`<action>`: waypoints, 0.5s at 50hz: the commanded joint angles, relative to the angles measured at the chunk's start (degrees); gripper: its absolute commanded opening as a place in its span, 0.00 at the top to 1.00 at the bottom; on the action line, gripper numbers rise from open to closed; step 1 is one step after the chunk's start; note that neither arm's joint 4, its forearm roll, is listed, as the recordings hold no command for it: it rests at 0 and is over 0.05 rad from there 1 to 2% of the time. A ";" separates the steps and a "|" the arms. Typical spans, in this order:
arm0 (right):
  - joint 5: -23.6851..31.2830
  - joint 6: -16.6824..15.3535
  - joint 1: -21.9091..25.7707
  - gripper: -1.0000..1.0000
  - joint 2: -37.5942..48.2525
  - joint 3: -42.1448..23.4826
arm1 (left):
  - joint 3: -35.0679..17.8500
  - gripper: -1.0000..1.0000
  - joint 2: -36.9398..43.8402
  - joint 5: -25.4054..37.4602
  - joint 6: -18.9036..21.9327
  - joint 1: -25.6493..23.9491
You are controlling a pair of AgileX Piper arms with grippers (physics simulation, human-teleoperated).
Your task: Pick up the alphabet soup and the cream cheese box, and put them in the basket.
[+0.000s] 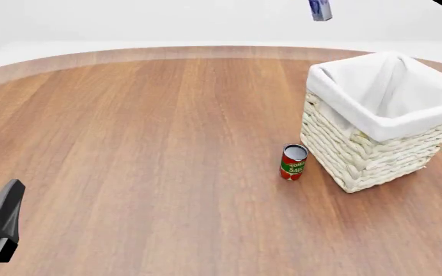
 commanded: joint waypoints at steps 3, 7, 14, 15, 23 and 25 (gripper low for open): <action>-11.13 6.35 -1.44 1.00 -11.52 15.11 | 0.19 0.00 0.44 -0.64 0.04 -0.04; -13.00 8.04 -3.07 1.00 -13.46 18.23 | 0.19 0.00 0.35 -0.53 -0.04 -0.04; -16.93 10.34 -5.63 1.00 -16.18 23.39 | 0.21 0.00 0.10 -0.33 0.02 -0.04; -17.19 10.76 -5.81 1.00 -16.44 23.90 | 0.22 0.00 0.06 -0.31 0.06 -0.04; -20.62 12.43 -8.26 1.00 -18.97 29.29 | 0.21 0.00 -0.02 -0.20 0.00 -0.04; -21.60 12.59 -8.74 1.00 -19.39 30.67 | 0.20 0.00 -0.03 -0.19 0.00 -0.04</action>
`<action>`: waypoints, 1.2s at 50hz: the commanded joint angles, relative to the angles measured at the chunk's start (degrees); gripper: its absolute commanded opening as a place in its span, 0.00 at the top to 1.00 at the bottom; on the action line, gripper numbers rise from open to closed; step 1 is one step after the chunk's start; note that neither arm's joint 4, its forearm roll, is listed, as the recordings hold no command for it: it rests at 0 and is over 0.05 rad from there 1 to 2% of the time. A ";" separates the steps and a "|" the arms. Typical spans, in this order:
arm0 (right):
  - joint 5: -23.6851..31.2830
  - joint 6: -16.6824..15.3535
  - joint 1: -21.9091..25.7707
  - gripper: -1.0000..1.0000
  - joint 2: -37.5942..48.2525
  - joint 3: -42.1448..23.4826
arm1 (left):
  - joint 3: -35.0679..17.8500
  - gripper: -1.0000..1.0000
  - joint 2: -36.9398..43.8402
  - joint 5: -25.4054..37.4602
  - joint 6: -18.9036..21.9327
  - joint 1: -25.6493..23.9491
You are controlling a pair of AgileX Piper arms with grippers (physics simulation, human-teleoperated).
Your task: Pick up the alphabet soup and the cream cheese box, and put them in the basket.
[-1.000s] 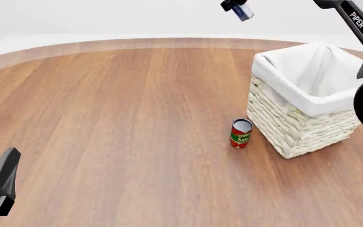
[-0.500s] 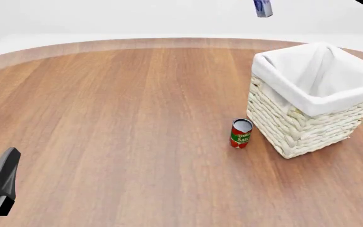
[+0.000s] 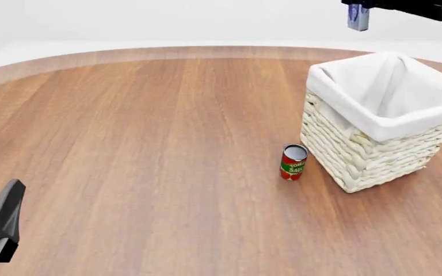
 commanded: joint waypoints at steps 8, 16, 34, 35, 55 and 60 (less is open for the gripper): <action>-9.22 4.65 -5.25 1.00 -6.19 12.13 | 0.04 0.00 -0.09 0.04 0.00 -0.02; -12.67 7.04 -8.26 1.00 -6.52 15.74 | 0.02 0.00 0.04 -0.07 0.02 -0.02; -16.40 9.35 -13.47 1.00 -5.54 18.83 | -0.03 0.00 0.10 -0.09 0.01 -0.02; -16.56 9.31 -14.14 1.00 -4.99 18.70 | -0.02 0.00 0.11 -0.10 0.01 -0.02; -20.84 9.51 -17.95 1.00 0.26 19.14 | 0.00 0.00 0.05 -0.05 0.00 -0.02; -21.23 9.54 -17.31 1.00 1.45 18.92 | 0.00 0.00 0.05 -0.05 0.00 -0.01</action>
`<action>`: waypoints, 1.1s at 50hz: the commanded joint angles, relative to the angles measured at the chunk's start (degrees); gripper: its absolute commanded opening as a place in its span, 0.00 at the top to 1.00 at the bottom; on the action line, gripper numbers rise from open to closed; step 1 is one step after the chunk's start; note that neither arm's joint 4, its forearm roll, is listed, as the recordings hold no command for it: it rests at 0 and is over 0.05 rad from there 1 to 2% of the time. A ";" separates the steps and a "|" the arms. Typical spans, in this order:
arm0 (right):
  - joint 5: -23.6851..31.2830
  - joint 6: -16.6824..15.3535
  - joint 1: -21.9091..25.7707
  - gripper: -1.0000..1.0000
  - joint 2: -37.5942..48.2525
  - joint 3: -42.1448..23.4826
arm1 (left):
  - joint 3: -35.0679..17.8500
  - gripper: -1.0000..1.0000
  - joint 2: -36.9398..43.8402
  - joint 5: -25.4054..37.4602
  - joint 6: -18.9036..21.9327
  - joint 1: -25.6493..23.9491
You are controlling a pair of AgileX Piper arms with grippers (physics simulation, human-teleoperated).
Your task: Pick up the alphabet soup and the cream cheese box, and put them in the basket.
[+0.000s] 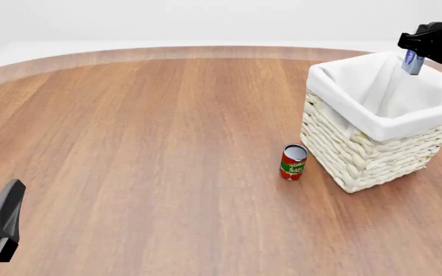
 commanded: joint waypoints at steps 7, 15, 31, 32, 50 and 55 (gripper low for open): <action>-2.83 -0.95 -0.48 1.00 3.40 -0.26 | 0.04 0.00 -0.09 0.04 0.01 0.00; -2.92 -1.43 -0.06 1.00 4.78 -0.90 | 0.04 0.00 -0.08 0.04 -0.02 0.00; -3.34 -1.64 -0.48 1.00 6.02 -0.91 | 0.04 0.00 -0.08 0.04 0.00 -0.01; -3.39 -1.68 -0.64 1.00 6.20 -0.93 | 0.04 0.00 -0.10 0.04 0.01 -0.01; -4.01 -1.87 -1.05 1.00 8.57 -1.66 | 0.04 0.00 -0.08 0.04 0.00 -0.01; -4.06 -1.92 -1.01 1.00 9.15 -1.92 | 0.04 0.00 -0.10 0.04 -0.01 -0.02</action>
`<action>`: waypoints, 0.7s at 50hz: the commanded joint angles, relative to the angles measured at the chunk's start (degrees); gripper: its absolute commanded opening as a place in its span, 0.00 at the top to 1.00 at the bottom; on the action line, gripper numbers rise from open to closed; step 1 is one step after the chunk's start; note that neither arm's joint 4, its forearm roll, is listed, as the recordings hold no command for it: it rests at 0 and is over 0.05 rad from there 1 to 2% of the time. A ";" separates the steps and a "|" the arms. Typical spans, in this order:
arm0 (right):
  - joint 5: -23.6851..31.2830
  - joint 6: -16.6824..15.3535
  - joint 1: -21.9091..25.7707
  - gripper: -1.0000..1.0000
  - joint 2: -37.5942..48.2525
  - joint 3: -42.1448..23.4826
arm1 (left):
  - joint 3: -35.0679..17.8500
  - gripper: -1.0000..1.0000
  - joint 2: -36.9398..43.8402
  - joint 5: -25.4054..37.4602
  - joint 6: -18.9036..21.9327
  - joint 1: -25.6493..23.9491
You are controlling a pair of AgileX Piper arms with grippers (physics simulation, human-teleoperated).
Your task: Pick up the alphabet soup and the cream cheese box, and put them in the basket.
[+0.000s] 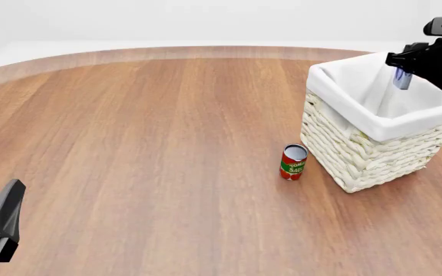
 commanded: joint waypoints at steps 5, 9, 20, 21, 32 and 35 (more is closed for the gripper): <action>-0.98 -0.21 -0.13 1.00 0.79 -0.35 | 0.03 0.00 -0.05 0.01 0.01 -0.01; -0.99 -0.19 -0.16 1.00 0.63 -0.12 | 0.03 0.00 -0.04 0.01 -0.03 0.01; -1.29 0.01 -0.29 1.00 0.93 0.36 | 0.03 0.00 -0.04 0.01 -0.01 0.00; -1.40 -0.02 -0.25 1.00 1.08 0.43 | 0.03 0.00 -0.05 0.01 -0.03 0.00; -1.54 0.08 -0.40 1.00 1.41 0.47 | 0.03 0.00 -0.05 0.01 0.01 -0.01; -1.46 0.08 -0.53 1.00 1.49 0.35 | 0.03 0.00 -0.04 0.01 -0.02 -0.01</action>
